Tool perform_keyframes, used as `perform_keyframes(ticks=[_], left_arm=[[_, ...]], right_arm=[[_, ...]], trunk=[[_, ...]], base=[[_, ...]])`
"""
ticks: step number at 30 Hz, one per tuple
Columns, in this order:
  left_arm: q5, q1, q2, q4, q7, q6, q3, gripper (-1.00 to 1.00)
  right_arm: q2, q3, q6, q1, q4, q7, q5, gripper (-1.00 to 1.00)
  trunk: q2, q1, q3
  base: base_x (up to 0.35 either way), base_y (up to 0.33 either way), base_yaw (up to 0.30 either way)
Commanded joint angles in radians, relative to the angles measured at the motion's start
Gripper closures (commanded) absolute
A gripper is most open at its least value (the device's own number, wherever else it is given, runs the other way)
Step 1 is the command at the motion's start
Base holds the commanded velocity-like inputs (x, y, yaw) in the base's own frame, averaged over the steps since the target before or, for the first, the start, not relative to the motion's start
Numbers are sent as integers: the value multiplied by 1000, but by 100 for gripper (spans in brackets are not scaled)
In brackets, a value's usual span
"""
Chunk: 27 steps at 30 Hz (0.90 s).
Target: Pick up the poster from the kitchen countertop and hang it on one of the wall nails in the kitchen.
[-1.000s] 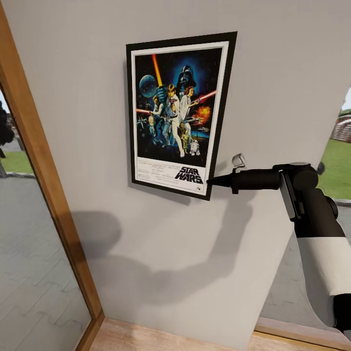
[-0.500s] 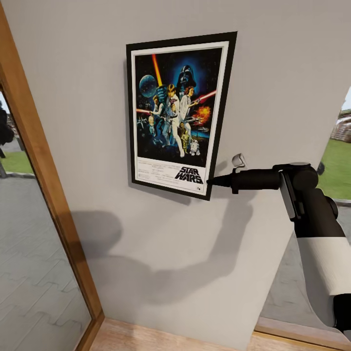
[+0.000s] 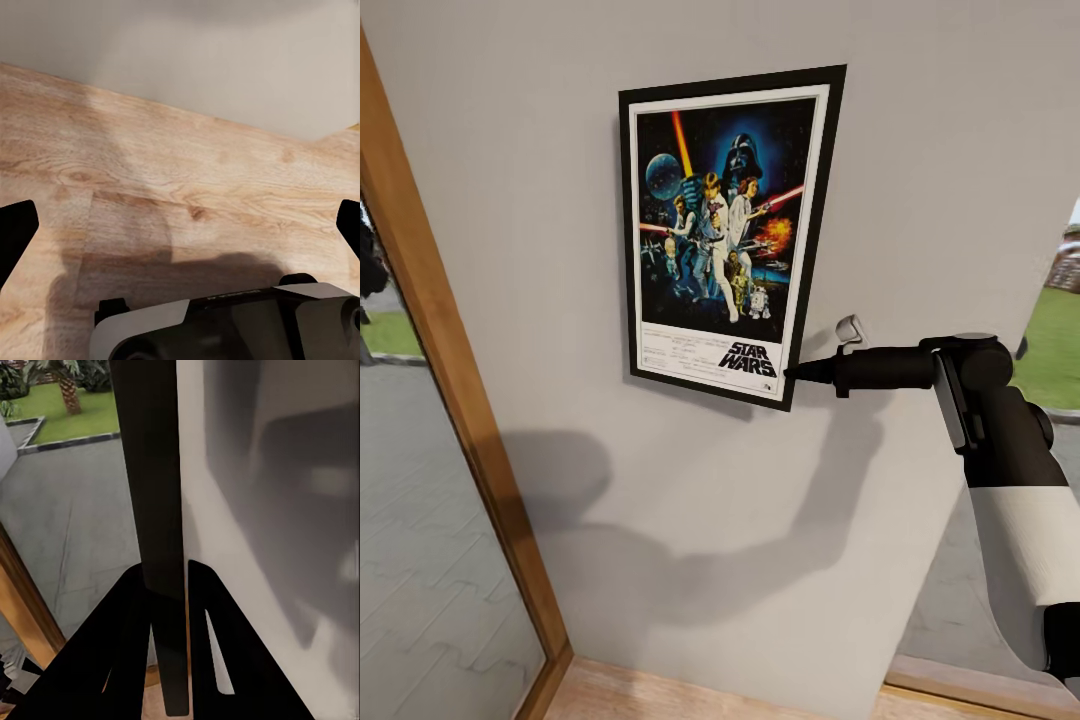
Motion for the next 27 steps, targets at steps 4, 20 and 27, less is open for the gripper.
perform_keyframes(ticks=[4, 20, 27], left_arm=[[-4, 0, -1, -2, -6, 7, 3, -100], [-4, 0, -1, -2, -6, 7, 3, -100], [-4, 0, -1, -2, -6, 7, 3, -100]], right_arm=[[0, 1, 12, 0, 0, 5, 0, 100], [0, -5, 12, 0, 1, 4, 0, 100], [0, -6, 12, 0, 1, 5, 0, 100]], trunk=[[-1, 1, 0], [-1, 1, 0], [-1, 1, 0]], base=[[61, 0, 0], [6, 0, 0], [0, 0, 0]])
